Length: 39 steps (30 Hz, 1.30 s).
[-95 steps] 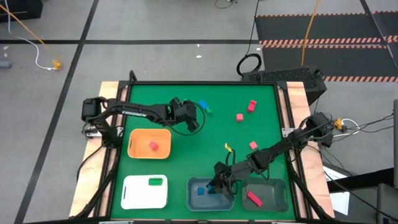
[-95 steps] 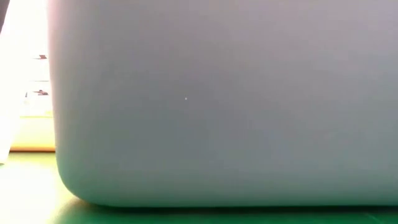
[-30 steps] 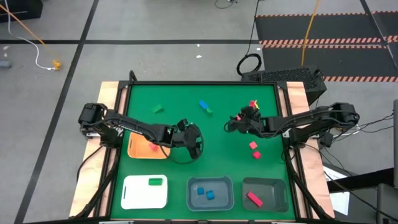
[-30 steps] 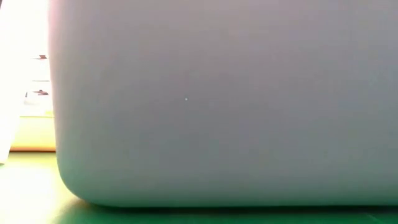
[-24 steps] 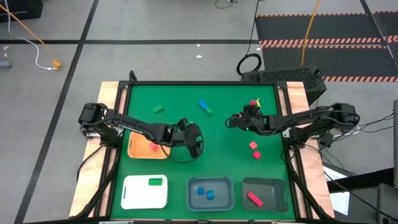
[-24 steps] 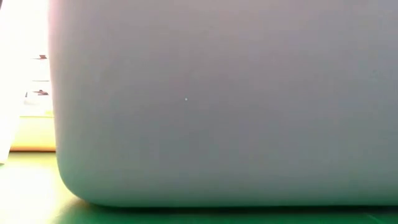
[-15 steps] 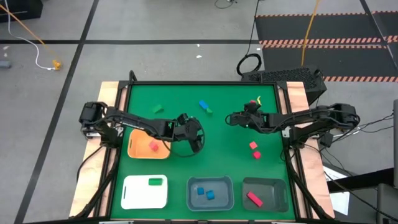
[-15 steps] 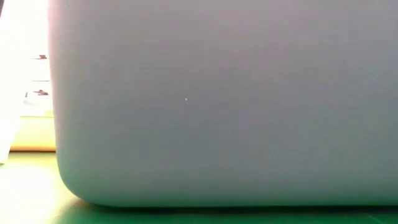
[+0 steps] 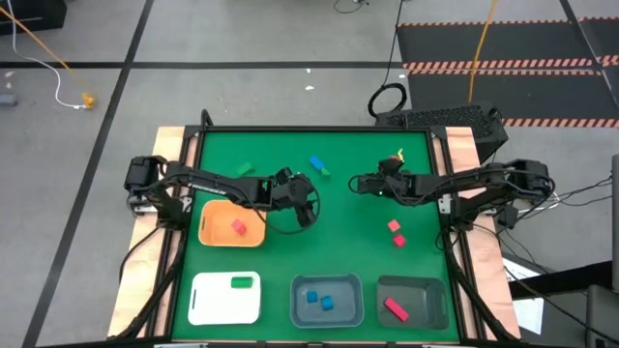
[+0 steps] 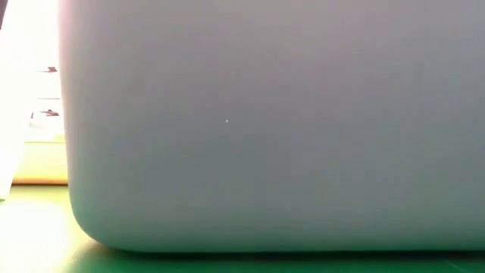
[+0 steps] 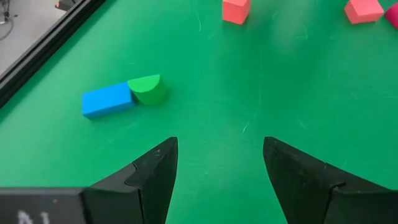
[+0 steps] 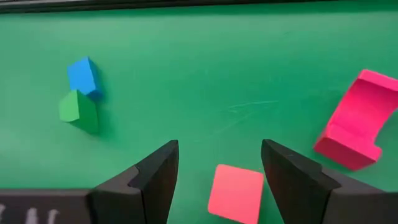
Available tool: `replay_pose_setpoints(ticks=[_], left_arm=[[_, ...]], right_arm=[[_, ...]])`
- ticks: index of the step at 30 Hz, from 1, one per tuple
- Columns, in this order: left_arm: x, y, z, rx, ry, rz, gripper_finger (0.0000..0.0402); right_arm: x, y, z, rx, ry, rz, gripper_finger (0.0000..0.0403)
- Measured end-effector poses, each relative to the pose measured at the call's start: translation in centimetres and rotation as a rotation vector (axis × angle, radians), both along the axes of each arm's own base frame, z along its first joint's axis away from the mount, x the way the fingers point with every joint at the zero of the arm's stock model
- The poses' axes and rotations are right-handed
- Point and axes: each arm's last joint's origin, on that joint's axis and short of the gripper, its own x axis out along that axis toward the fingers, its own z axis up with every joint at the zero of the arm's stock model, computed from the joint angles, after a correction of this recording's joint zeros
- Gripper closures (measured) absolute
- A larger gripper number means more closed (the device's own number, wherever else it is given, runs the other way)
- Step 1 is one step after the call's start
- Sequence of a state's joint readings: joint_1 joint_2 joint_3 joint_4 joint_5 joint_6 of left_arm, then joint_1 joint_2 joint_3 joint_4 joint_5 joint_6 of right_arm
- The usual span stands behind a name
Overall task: Sort & place blocks by color
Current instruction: Put the top orange block into the yellow bin
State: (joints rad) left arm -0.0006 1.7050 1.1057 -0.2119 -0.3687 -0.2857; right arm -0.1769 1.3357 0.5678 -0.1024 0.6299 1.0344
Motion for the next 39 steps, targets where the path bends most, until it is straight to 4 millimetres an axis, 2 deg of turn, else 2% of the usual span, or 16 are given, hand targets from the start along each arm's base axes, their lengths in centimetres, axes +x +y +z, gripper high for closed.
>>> replay_pose_setpoints(ticks=[13,30,34,39], left_arm=[[0.0,0.0,0.0,0.017,0.011,-0.020,0.0163],[0.0,0.3,0.0,0.023,0.018,-0.022,0.0163],[0.0,0.7,0.0,0.023,0.019,-0.012,0.0163],[-0.1,1.0,-0.1,0.021,0.025,-0.005,0.0163]], right_arm=[[0.1,-0.2,-0.2,0.023,-0.001,0.002,0.0183],[0.6,-0.3,-3.8,0.088,0.091,-0.069,0.0185],[0.6,-0.3,-4.0,0.097,0.101,-0.060,0.0208],[0.6,-0.2,-3.9,0.090,0.121,-0.027,0.0285]])
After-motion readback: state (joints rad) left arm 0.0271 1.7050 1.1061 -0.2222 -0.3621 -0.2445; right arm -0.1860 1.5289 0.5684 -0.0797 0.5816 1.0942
